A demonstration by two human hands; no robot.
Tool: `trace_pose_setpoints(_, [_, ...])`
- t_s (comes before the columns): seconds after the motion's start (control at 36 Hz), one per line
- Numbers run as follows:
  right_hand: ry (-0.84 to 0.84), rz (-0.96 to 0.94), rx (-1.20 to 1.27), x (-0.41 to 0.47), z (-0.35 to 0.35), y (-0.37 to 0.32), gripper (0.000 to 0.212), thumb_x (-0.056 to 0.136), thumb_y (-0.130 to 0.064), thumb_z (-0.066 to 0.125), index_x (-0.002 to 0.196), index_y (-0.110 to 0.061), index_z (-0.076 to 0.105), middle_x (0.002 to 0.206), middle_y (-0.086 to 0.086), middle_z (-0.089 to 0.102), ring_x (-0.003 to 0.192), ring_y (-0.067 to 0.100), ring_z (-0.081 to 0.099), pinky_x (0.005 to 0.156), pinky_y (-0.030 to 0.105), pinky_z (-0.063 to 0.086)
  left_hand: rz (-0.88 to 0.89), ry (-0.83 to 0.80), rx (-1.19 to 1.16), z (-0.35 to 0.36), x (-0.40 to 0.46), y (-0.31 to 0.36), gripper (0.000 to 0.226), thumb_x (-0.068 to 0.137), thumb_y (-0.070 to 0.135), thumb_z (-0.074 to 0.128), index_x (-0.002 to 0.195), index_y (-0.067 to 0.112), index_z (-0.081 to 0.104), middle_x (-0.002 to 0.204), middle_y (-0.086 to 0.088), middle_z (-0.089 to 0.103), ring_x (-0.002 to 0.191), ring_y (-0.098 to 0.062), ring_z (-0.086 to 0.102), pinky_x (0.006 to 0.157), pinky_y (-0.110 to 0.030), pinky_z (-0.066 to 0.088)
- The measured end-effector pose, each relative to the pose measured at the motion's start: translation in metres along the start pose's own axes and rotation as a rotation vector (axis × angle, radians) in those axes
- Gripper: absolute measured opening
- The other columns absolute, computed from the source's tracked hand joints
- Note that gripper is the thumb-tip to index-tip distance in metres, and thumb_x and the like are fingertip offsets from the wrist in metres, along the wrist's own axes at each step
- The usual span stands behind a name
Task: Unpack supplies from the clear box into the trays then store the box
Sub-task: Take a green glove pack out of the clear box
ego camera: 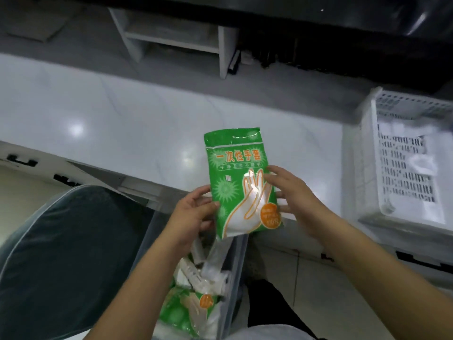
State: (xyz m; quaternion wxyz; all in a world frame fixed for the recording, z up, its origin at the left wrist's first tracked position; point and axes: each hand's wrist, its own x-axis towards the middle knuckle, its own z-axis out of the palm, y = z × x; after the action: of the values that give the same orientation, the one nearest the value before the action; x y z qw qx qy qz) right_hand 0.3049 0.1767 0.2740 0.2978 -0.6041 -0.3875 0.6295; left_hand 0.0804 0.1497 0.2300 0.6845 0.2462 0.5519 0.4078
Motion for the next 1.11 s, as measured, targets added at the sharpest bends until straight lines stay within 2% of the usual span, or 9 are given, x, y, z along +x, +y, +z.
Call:
trace_pose_setpoints(0.08, [0.093, -0.112, -0.261, 0.044, -0.02, -0.008, 0.054, 0.09, -0.038, 0.069, 0.141, -0.032, 0.052, 0.138, -0.005, 0.054, 0.125, 0.018, 0.054, 0.102, 0.039, 0.046, 0.051, 0.093, 0.125, 0.033, 0.046, 0.016, 0.034, 0.089, -0.006, 0.061, 0.113, 0.017, 0.066, 0.088, -0.002, 0.077, 0.07, -0.013, 0.073, 0.054, -0.024, 0.054])
trace_pose_setpoints(0.17, [0.149, -0.251, -0.612, 0.086, -0.033, -0.006, 0.078, 0.082, -0.047, 0.074, 0.15, -0.033, 0.038, 0.156, 0.003, 0.033, 0.137, 0.025, 0.04, 0.11, 0.043, 0.038, 0.167, 0.194, 0.537, 0.059, 0.089, 0.022, 0.045, 0.089, 0.016, 0.066, 0.132, 0.02, 0.055, 0.119, -0.005, 0.069, 0.1, -0.018, 0.068, 0.083, -0.033, 0.054])
trace_pose_setpoints(0.25, [0.156, -0.279, -0.938, 0.118, -0.042, 0.01, 0.087, 0.079, -0.059, 0.068, 0.153, -0.038, 0.027, 0.163, 0.007, 0.02, 0.145, 0.033, 0.025, 0.114, 0.048, 0.03, 0.276, 0.234, 1.132, 0.07, 0.119, 0.01, 0.082, 0.089, 0.047, 0.06, 0.156, 0.027, 0.017, 0.158, -0.009, 0.031, 0.142, -0.028, 0.034, 0.11, -0.041, 0.031])
trace_pose_setpoints(0.36, [0.116, -0.332, -1.186, 0.133, -0.054, 0.034, 0.086, 0.083, -0.076, 0.041, 0.155, -0.043, 0.008, 0.167, 0.009, 0.005, 0.151, 0.036, 0.007, 0.118, 0.053, 0.012, 0.277, 0.207, 1.511, 0.075, 0.135, -0.013, 0.077, 0.091, 0.071, 0.029, 0.155, 0.043, -0.004, 0.167, -0.007, 0.001, 0.152, -0.032, -0.002, 0.12, -0.053, 0.004])
trace_pose_setpoints(0.44, [0.114, -0.375, -1.172, 0.136, -0.061, 0.038, 0.086, 0.082, -0.077, 0.034, 0.155, -0.043, 0.007, 0.167, 0.008, 0.005, 0.151, 0.035, 0.007, 0.118, 0.055, 0.011, 0.296, 0.233, 1.525, 0.077, 0.135, -0.018, 0.075, 0.089, 0.074, 0.019, 0.154, 0.046, -0.007, 0.167, -0.006, 0.002, 0.153, -0.03, -0.004, 0.12, -0.055, 0.001])
trace_pose_setpoints(0.61, [0.066, -0.338, -1.193, 0.136, -0.064, 0.029, 0.088, 0.085, -0.07, 0.049, 0.156, -0.042, 0.006, 0.168, 0.009, 0.0, 0.152, 0.034, 0.0, 0.118, 0.058, 0.007, 0.255, 0.228, 1.517, 0.072, 0.132, -0.008, 0.072, 0.092, 0.073, 0.025, 0.152, 0.05, -0.007, 0.167, -0.003, -0.002, 0.153, -0.027, -0.005, 0.121, -0.055, 0.001])
trace_pose_setpoints(0.75, [-0.005, -0.452, -1.188, 0.113, -0.039, 0.003, 0.088, 0.083, -0.068, 0.055, 0.156, -0.04, 0.014, 0.168, 0.005, -0.003, 0.153, 0.03, -0.004, 0.119, 0.058, 0.006, 0.204, 0.383, 1.185, 0.05, 0.103, 0.009, 0.071, 0.095, 0.066, 0.039, 0.154, 0.048, 0.005, 0.167, -0.003, 0.004, 0.153, -0.027, 0.003, 0.122, -0.051, 0.007])
trace_pose_setpoints(0.92, [-0.331, -0.773, -1.155, 0.061, 0.035, 0.007, 0.081, 0.085, -0.062, 0.05, 0.156, -0.034, 0.024, 0.167, 0.008, 0.009, 0.153, 0.031, 0.008, 0.118, 0.057, 0.013, 0.118, 0.76, 0.882, -0.027, 0.005, -0.03, 0.067, 0.096, 0.057, 0.048, 0.154, 0.044, 0.017, 0.166, -0.002, 0.009, 0.152, -0.019, 0.006, 0.122, -0.049, 0.011])
trace_pose_setpoints(1.11, [-0.859, -0.62, -1.424, 0.032, 0.093, 0.116, 0.076, 0.091, -0.06, 0.046, 0.156, -0.037, 0.014, 0.168, 0.003, -0.001, 0.153, 0.027, -0.001, 0.12, 0.059, 0.004, -0.353, 1.021, 0.636, -0.082, -0.111, -0.166, 0.07, 0.095, 0.055, 0.051, 0.154, 0.025, 0.029, 0.16, -0.014, 0.028, 0.144, -0.032, 0.031, 0.117, -0.046, 0.028])
